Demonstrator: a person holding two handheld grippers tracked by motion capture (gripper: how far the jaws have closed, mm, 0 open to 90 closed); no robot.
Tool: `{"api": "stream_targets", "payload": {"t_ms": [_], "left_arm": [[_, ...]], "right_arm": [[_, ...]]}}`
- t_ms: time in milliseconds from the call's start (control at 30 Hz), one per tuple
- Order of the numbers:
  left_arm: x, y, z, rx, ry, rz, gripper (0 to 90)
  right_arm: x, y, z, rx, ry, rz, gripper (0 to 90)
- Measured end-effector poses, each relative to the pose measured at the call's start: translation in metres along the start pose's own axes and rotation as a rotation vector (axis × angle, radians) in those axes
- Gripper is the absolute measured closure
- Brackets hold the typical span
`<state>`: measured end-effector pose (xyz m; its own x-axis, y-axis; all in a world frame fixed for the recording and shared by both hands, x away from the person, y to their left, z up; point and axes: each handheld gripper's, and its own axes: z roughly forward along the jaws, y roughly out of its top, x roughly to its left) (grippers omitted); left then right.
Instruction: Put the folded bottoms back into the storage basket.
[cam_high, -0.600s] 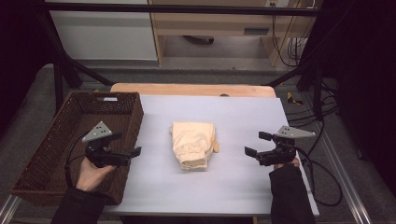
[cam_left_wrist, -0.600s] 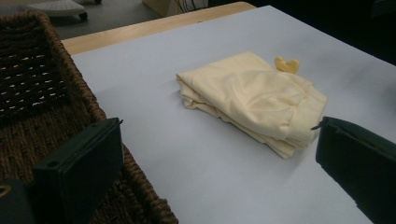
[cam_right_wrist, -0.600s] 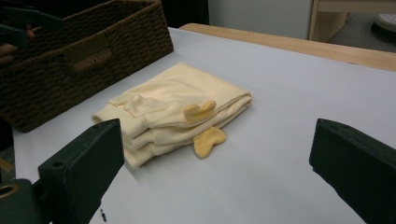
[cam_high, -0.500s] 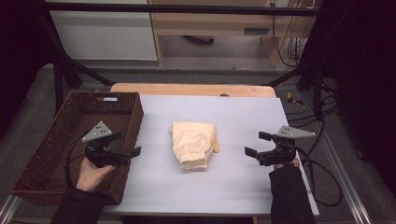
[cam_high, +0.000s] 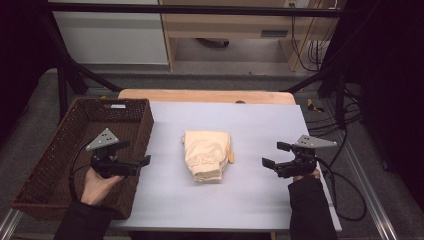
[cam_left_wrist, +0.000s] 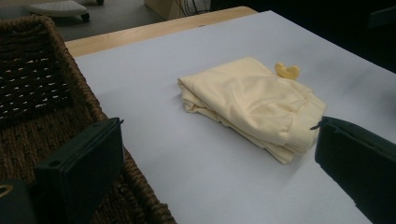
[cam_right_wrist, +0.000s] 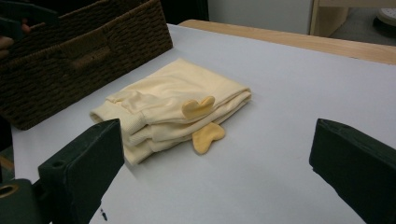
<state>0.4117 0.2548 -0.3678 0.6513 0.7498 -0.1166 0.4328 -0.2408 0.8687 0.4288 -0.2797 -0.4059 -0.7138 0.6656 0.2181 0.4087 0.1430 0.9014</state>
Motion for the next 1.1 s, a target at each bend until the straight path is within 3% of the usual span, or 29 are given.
{"api": "stream_targets", "payload": {"t_ms": [367,667,1100], "left_arm": [[-0.003,0.006,-0.001,0.011,0.002,-0.006,1.1],[-0.016,0.014,-0.001,0.011,-0.002,0.013,1.0],[-0.028,0.024,-0.001,-0.001,-0.004,0.008,1.1]], "right_arm": [[0.000,0.000,0.000,0.002,-0.001,0.001,3.4],[0.000,-0.001,0.000,0.006,-0.002,0.003,3.5],[-0.001,-0.001,0.001,0.007,-0.004,0.004,3.4]]}}
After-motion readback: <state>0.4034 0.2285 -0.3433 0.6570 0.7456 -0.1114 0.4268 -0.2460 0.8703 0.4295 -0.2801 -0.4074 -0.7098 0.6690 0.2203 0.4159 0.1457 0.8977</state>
